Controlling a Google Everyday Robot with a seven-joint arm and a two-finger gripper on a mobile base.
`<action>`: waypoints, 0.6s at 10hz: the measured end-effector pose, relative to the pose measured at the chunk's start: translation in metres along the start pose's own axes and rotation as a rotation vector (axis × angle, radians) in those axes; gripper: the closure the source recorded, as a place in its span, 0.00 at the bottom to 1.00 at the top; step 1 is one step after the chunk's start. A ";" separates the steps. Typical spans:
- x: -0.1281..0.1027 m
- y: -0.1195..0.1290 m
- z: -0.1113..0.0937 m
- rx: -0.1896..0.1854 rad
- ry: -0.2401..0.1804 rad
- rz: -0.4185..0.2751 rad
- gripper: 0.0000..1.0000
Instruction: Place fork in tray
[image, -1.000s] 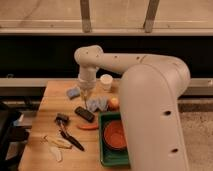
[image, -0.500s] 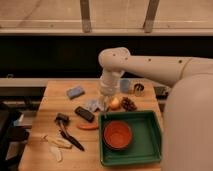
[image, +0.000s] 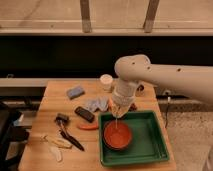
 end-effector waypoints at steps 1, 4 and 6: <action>0.000 0.002 0.000 -0.001 0.000 -0.003 1.00; -0.002 0.004 0.001 0.019 -0.015 -0.005 1.00; -0.011 0.021 0.008 0.031 -0.031 -0.004 1.00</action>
